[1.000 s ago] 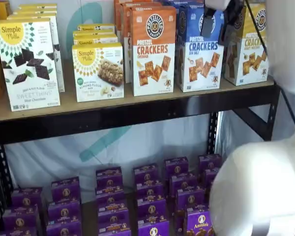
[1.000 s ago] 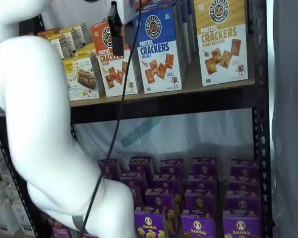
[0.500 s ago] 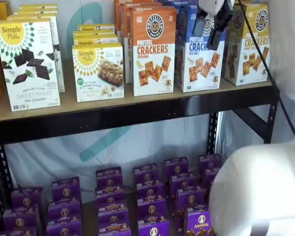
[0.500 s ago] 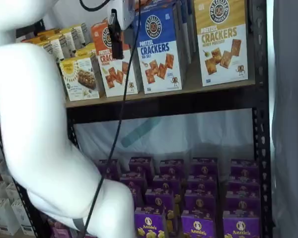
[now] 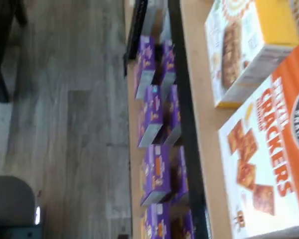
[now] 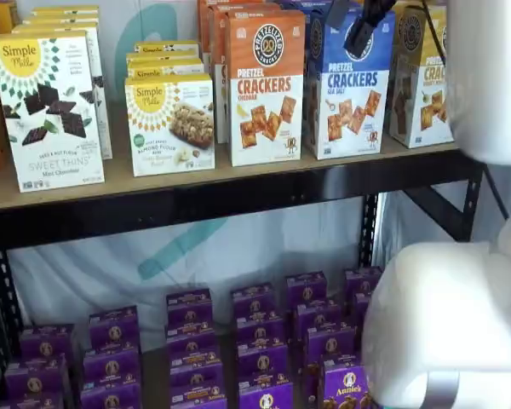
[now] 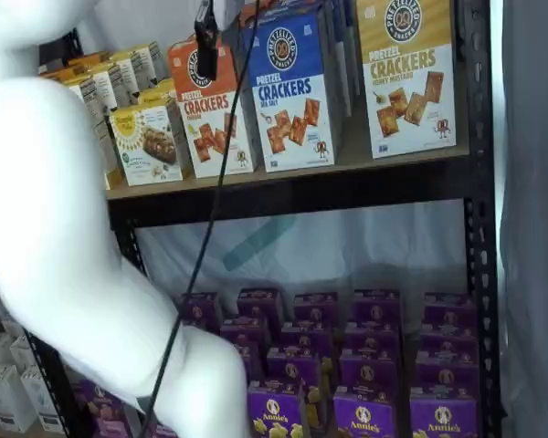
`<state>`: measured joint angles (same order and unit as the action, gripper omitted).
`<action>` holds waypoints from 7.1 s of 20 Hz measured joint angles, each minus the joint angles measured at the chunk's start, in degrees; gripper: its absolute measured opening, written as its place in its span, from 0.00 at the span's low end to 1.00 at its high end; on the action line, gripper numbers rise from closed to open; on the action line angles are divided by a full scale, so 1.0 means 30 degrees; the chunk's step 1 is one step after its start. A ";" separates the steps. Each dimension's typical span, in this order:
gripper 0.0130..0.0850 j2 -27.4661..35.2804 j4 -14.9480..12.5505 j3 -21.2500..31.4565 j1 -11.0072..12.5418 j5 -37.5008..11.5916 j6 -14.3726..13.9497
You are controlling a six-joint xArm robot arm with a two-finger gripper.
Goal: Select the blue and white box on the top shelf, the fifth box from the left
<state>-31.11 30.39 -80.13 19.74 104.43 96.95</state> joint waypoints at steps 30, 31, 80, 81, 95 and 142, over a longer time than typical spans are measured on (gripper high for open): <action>1.00 0.5024 0.0831 -0.4589 0.0254 -0.1768 0.0153; 1.00 0.5184 0.0735 -0.4733 0.0235 -0.1776 0.0189; 1.00 0.9706 -0.6053 -0.9442 -0.2819 0.1109 -0.0068; 1.00 0.9681 -0.6081 -0.9391 -0.2832 0.1043 -0.0063; 0.78 0.9514 -0.6156 -0.9125 -0.2747 0.0818 0.0069; 0.61 0.0862 -0.5540 -0.1308 -0.1011 0.3343 0.1313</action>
<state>-28.52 13.77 -84.05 16.71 114.46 100.89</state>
